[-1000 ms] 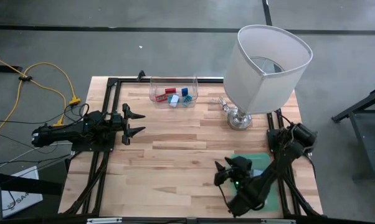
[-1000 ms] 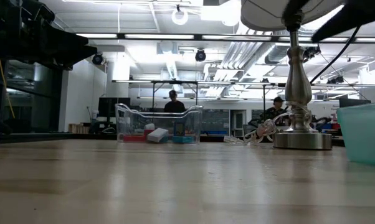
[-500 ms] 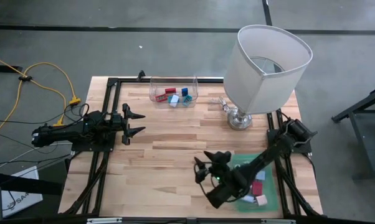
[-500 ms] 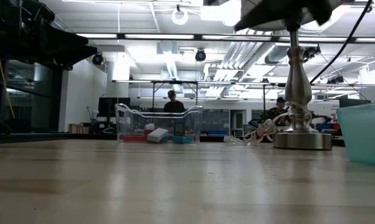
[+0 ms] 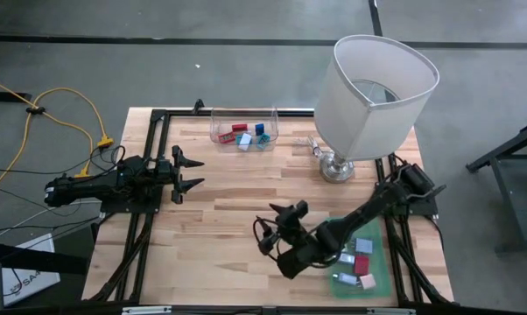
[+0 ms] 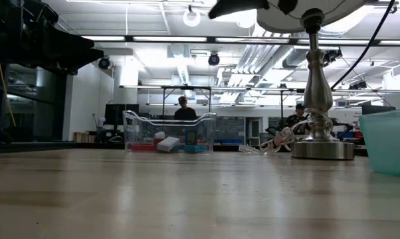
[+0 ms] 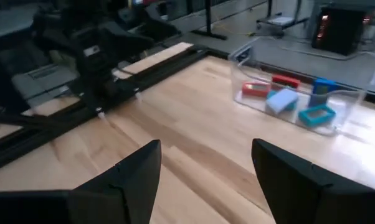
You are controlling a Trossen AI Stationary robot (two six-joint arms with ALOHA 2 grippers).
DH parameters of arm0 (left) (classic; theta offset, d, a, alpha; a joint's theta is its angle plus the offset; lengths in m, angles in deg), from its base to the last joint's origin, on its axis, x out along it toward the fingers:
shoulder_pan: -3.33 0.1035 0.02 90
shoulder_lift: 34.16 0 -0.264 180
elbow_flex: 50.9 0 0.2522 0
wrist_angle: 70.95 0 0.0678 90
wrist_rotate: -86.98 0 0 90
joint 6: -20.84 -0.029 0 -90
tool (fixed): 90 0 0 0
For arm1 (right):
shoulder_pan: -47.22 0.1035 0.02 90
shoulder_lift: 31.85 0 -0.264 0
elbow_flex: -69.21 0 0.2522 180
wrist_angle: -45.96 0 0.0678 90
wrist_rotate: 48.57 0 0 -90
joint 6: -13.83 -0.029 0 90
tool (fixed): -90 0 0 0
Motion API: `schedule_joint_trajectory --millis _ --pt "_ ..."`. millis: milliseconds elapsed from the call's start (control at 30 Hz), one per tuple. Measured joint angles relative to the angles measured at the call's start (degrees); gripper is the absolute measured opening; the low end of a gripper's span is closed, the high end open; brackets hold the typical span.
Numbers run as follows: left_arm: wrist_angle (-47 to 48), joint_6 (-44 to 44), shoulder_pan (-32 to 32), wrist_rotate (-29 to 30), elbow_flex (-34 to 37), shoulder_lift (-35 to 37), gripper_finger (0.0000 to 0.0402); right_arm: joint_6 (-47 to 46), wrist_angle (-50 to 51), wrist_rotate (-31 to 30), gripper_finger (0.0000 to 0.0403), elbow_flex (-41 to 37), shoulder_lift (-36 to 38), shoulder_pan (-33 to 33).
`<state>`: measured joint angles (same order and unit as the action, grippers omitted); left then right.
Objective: Pick & Place Office items
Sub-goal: Return to Home Position
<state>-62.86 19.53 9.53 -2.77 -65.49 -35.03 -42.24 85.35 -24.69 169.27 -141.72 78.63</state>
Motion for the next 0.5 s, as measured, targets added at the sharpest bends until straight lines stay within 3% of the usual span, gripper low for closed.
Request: schedule_joint_trajectory --millis 233,500 --pt "0.0 0.0 0.0 0.0 0.0 0.0 0.0237 13.4 -9.8 13.3 0.0238 0.0 0.0 -4.6" --pt "0.0 0.0 0.0 0.0 0.0 0.0 0.0237 36.0 -31.6 36.2 0.0238 0.0 0.0 -10.6"
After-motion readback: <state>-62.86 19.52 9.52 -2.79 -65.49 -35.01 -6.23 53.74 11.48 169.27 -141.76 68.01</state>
